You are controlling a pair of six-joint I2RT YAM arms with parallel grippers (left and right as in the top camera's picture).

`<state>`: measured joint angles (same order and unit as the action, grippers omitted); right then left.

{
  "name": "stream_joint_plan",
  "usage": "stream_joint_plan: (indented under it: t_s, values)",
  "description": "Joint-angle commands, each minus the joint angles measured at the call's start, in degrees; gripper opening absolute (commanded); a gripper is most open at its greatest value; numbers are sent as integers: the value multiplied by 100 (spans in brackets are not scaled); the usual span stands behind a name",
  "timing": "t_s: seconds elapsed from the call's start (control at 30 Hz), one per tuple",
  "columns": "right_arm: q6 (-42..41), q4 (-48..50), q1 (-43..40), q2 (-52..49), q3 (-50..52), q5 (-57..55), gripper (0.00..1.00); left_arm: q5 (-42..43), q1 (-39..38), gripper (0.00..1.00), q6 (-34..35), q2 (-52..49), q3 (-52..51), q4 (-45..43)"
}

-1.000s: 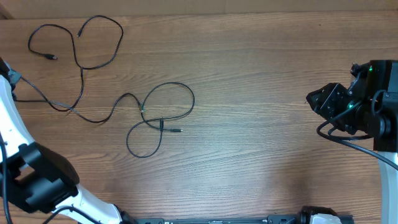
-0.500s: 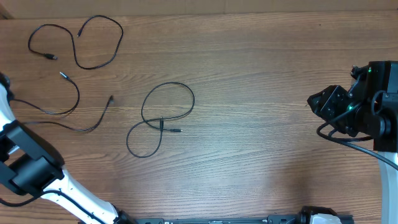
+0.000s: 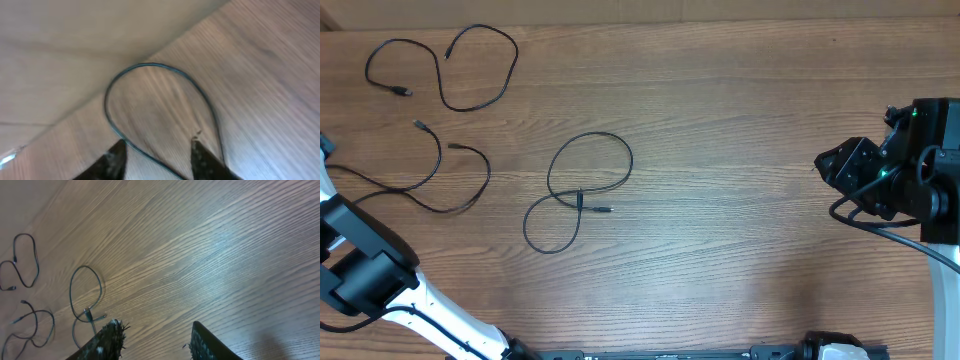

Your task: Untangle cables

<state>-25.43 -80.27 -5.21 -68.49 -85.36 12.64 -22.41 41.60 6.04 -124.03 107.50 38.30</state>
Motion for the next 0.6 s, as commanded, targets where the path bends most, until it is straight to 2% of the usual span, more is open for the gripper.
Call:
stream_joint_plan:
  t_s: [0.0,0.1,0.23,0.27,0.33,0.37,0.47,0.57]
  values:
    - [22,24,-17,20,-20,-61,43,588,-48,46,-24,7,17,164]
    - [22,22,-17,20,-20,-61,43,452,-48,49,131,15,33,520]
    - [24,22,-17,20,-20,-61,43,354,9,57,1010,0,31,1296]
    - [24,24,-17,20,-20,-61,43,348,44,60,1255,-7,31,1467]
    - [26,22,-17,20,-20,-63,43,339,133,76,1803,-26,26,1818]
    - [28,22,-17,20,-20,-63,43,339,190,79,2098,-37,26,1978]
    - [46,15,-17,20,-20,-63,43,564,343,80,2706,-37,-2,2116]
    - [46,22,-17,20,-20,-63,43,1147,413,85,2743,-37,-28,1945]
